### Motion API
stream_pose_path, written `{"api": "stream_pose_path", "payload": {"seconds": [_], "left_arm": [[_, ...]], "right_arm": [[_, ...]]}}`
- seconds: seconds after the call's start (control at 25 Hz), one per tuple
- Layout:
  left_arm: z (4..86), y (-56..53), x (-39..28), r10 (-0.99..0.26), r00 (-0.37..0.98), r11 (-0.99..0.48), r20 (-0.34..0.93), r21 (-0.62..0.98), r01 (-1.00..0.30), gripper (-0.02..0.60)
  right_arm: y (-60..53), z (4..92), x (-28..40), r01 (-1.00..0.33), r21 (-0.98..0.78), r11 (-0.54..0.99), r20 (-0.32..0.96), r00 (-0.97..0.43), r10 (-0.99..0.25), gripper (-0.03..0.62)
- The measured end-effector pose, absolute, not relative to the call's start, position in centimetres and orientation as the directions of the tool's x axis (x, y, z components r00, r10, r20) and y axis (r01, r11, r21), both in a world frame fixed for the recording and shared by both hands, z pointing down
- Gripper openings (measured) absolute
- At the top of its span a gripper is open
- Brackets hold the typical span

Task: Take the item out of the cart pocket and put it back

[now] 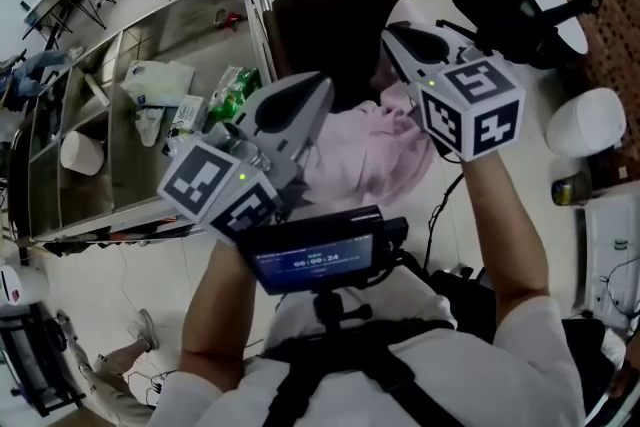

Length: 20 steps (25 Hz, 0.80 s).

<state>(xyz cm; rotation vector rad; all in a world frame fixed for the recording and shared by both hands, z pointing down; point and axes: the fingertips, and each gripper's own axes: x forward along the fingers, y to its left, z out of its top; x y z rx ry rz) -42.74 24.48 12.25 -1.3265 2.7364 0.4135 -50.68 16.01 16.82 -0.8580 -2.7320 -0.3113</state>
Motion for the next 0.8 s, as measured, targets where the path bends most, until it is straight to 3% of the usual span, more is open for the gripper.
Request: {"api": "stream_pose_path", "payload": {"seconds": [0.8], "left_arm": [[12.3, 25.7, -39.7, -0.796, -0.573, 0.539, -0.195, 0.203, -0.817, 0.006]], "right_arm": [[15.6, 17.8, -45.4, 0.497, 0.077, 0.865, 0.284, -0.842, 0.458, 0.035]]}}
